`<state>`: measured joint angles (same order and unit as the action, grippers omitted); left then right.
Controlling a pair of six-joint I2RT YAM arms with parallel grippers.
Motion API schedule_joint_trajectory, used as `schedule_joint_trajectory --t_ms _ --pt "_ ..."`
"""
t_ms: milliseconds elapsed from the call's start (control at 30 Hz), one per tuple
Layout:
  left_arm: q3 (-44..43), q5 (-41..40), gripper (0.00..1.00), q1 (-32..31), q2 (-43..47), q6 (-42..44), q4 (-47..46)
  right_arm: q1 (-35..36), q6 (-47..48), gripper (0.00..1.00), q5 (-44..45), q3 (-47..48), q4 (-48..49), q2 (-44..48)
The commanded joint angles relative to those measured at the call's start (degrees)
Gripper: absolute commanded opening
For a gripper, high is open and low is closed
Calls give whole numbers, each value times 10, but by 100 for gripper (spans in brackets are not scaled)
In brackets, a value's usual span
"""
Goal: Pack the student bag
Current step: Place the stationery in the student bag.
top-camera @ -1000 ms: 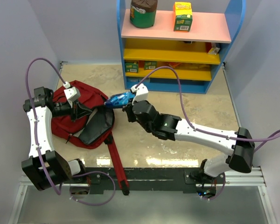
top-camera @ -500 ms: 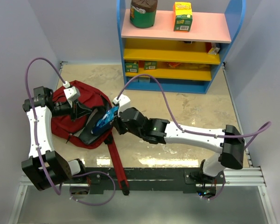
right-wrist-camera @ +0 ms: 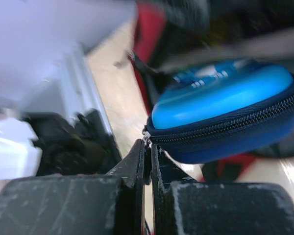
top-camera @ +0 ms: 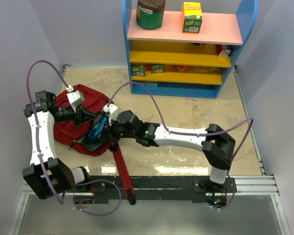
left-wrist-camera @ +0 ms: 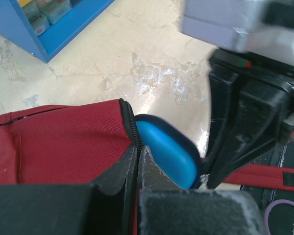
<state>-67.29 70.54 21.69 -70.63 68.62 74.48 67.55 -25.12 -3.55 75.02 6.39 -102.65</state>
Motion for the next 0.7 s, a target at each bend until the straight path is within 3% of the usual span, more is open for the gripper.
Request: schedule_joint_trajectory --t_ms 0,333,467,500,667 --pt "-23 63 0 -1 5 5 9 -66 2 0 -115 58 47 -86" --pt "-21 64 0 0 1 8 9 -108 9 0 19 181 -96 -233" --pt "-21 60 0 0 -2 9 9 -108 -23 0 -27 146 -54 -248" --pt "-21 60 0 0 -4 9 9 -108 -25 4 -36 145 -51 -261" --pt "-24 61 0 -1 -6 7 9 -108 -40 9 -73 173 -89 -306"
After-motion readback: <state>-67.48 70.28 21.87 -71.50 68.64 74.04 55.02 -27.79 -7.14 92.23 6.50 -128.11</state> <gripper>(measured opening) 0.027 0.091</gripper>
